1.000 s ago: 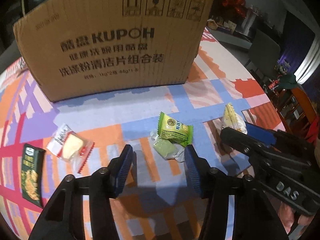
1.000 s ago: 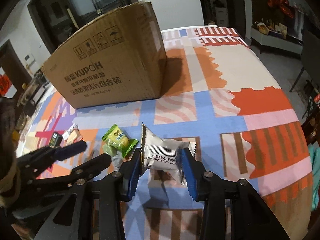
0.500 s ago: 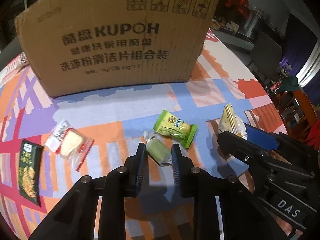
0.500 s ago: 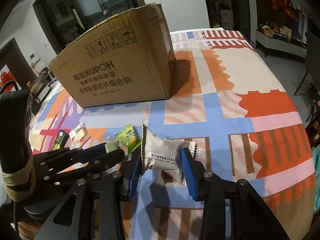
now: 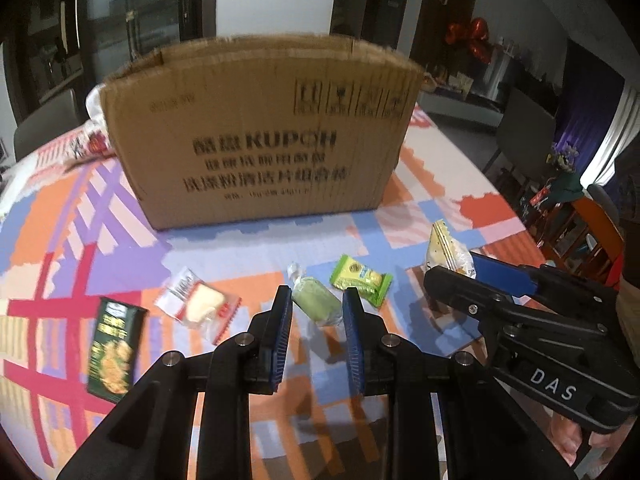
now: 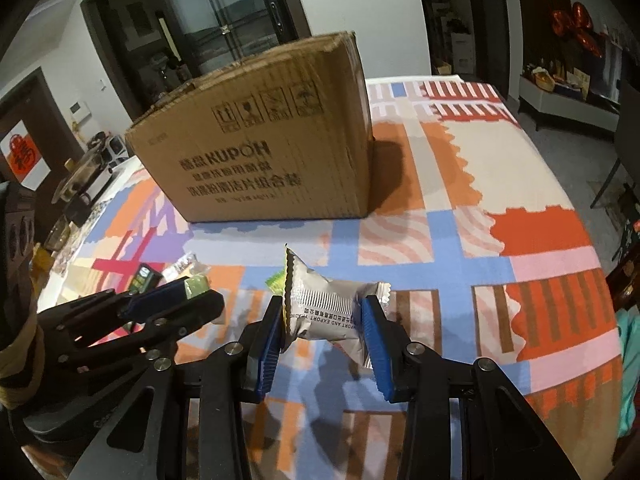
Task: Organize snacks
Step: 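Carry both snacks over the box and open both grippers to drop them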
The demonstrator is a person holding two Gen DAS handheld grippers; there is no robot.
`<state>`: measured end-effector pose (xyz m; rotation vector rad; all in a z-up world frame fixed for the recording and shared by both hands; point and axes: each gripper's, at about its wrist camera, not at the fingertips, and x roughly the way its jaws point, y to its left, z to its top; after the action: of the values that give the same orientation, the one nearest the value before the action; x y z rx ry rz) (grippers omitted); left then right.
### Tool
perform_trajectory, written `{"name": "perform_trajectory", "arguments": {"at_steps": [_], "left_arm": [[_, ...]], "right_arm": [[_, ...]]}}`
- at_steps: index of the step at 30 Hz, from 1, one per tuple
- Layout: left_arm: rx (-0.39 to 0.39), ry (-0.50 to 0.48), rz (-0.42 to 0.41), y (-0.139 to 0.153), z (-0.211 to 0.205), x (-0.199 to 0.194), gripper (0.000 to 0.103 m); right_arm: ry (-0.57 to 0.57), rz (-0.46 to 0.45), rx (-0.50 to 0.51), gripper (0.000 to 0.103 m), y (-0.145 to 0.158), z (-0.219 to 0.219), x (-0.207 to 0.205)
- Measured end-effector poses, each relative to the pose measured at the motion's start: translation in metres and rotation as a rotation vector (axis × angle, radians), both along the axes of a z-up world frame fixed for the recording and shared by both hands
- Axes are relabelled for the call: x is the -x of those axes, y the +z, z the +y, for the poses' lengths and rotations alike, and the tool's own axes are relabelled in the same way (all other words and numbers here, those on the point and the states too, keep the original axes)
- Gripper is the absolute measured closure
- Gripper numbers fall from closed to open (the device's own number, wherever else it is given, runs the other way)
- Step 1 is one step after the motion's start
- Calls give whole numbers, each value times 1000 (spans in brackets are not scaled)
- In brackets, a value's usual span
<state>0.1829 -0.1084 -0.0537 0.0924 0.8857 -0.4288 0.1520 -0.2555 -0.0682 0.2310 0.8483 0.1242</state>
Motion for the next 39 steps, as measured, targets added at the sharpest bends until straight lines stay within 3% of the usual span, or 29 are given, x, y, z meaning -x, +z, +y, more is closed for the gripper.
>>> {"name": "perform_trajectory", "arguments": {"at_steps": [12,27,32,39], "left_arm": [[-25,45,-176,62,23,9,77],[18,77,-258,135,54,-24,77],[-20,55,-280,148,54,-42,77],[-21,28,-224,151,50,-84,77]], "right_arm": [[26,-128,17,63,59,17,0],[89,-274,53,63,133,46,-36],[101,-279,83,63,146,49,-57],[116,-231,113,63,151,50,-95]]}}
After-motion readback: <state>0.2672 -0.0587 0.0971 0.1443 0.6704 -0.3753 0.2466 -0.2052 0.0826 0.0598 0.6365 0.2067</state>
